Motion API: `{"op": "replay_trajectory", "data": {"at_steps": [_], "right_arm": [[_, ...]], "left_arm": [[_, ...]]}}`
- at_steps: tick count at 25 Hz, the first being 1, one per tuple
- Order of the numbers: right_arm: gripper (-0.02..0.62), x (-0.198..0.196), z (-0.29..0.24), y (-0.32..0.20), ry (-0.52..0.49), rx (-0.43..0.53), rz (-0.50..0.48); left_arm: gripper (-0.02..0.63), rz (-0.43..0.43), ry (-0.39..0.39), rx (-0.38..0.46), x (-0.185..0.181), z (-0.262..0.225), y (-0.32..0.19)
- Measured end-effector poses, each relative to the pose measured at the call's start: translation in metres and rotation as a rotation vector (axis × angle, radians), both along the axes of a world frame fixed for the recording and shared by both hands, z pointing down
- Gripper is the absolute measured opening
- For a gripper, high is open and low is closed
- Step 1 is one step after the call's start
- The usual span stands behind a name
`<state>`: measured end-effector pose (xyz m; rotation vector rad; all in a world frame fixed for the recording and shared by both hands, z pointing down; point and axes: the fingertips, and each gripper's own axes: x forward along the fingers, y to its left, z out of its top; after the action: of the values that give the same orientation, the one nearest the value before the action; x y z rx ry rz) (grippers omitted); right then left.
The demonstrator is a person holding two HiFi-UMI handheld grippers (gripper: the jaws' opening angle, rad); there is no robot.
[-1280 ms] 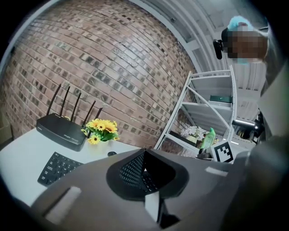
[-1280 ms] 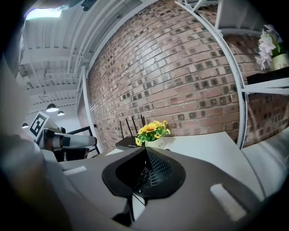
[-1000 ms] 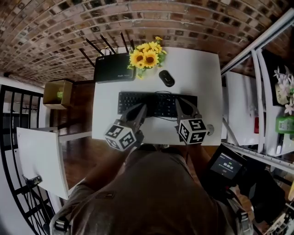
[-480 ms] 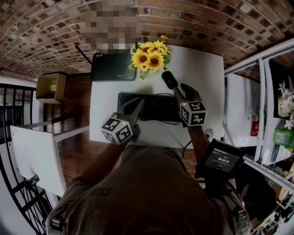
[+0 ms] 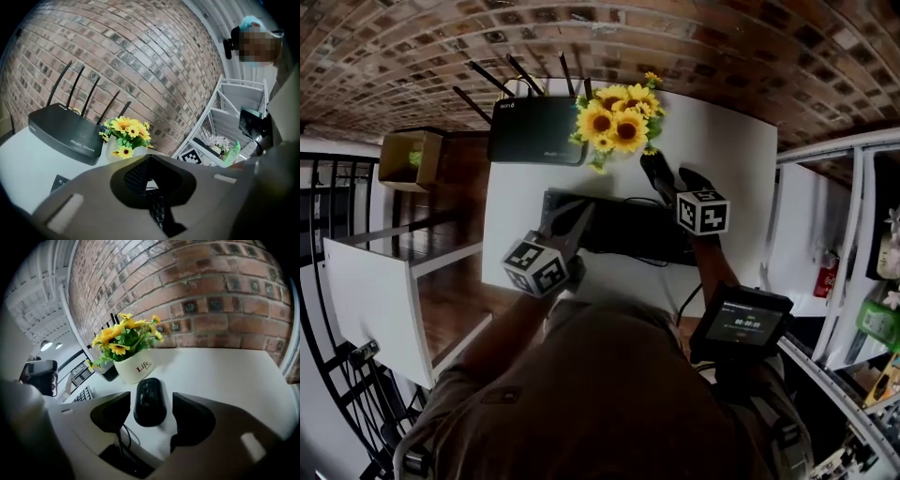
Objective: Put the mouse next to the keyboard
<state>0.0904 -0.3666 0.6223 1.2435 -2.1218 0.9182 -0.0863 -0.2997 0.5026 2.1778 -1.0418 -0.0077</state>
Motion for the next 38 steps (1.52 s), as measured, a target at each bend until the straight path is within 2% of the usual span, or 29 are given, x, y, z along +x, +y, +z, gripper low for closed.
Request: {"op": "replay_trajectory", "data": {"at_steps": [7,8,10,12,14,16,20,22,26,31,38], "right_arm": [[0.308,-0.007,0.026,-0.002,-0.047,-0.102,-0.027],[0.301,-0.008,0.026,-0.002,-0.049,-0.103,-0.028],[0.242,-0.010,0.025,-0.002,-0.050,-0.096,-0.035],[0.235,-0.011,0.024,-0.003,-0.025,-0.080,-0.054],[0.230,-0.013,0.022,-0.004,0.034,-0.050,-0.090],[0.225,-0.015,0.017,-0.003,0.136,0.006,-0.150],[0.208,-0.024,0.004,0.001,0.426,0.193,-0.347],[0.175,-0.029,0.001,0.005,0.554,0.273,-0.443],[0.146,-0.037,0.004,0.016,0.722,0.367,-0.593],[0.135,-0.040,0.008,0.028,0.866,0.442,-0.721],[0.169,-0.042,0.018,0.039,0.867,0.387,-0.782]], "left_arm": [[0.000,-0.014,-0.014,-0.044,-0.002,0.006,-0.008],[0.000,-0.014,-0.015,-0.047,-0.001,0.007,-0.009],[0.000,-0.013,-0.016,-0.053,-0.001,0.009,-0.010],[0.000,-0.010,-0.015,-0.056,0.001,0.010,-0.012],[0.000,-0.008,-0.016,-0.057,0.002,0.011,-0.013],[0.000,-0.007,-0.019,-0.058,0.002,0.011,-0.014],[0.000,-0.008,-0.022,-0.059,0.001,0.012,-0.015],[0.000,-0.008,-0.021,-0.058,0.000,0.013,-0.016],[0.000,-0.006,-0.014,-0.054,0.001,0.012,-0.017],[0.000,-0.003,-0.006,-0.052,0.001,0.011,-0.015],[0.000,-0.012,0.014,-0.040,-0.003,0.013,-0.011]]}}
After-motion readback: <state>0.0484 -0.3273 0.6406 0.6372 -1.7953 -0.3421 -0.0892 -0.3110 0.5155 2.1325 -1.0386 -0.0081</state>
